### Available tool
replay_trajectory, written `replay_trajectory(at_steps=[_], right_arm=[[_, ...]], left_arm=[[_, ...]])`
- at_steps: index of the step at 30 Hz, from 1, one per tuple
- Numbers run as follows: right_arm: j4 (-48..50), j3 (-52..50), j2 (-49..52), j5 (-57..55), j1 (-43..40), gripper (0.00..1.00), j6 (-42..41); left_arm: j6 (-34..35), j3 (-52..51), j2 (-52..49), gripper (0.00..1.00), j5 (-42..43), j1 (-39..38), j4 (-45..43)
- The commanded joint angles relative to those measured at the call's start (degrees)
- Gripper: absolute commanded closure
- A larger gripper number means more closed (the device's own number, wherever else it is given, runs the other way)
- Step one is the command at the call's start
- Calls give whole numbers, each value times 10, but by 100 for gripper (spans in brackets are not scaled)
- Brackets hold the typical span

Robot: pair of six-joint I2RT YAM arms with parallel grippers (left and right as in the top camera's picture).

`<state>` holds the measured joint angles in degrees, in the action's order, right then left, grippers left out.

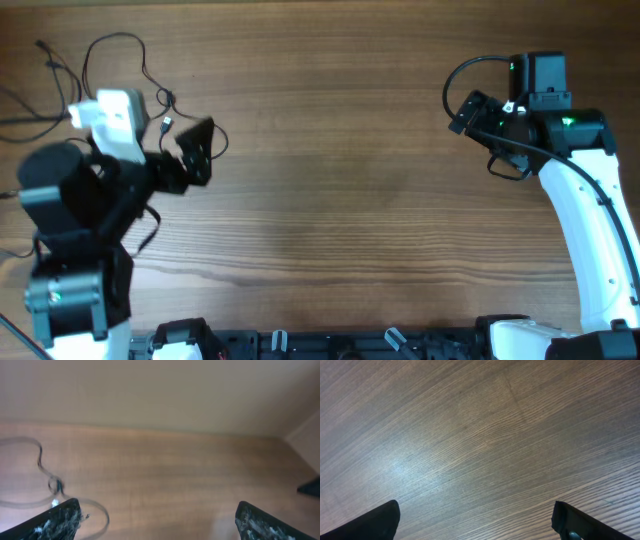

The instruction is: Untangle cables

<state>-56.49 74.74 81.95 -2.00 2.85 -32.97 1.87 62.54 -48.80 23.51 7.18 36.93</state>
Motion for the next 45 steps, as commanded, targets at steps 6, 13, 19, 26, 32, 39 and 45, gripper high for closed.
replay_trajectory(at_steps=[6,13,19,26,32,39,45], right_arm=[[3,7,-4,-12,2,0,-2],[3,7,-4,-12,2,0,-2],[3,7,-4,-12,2,0,-2],[3,7,-4,-12,2,0,-2],[3,7,-4,-12,2,0,-2],[3,7,-4,-12,2,0,-2],[3,7,-4,-12,2,0,-2]], left_arm=[[98,-52,51,0,5,-2,28],[97,-52,48,0,5,-2,114],[97,-52,48,0,5,-2,153],[97,-52,48,0,5,-2,153],[97,-52,48,0,5,-2,153],[97,-52,58,0,5,-2,153],[97,-52,120,0,5,-2,153]])
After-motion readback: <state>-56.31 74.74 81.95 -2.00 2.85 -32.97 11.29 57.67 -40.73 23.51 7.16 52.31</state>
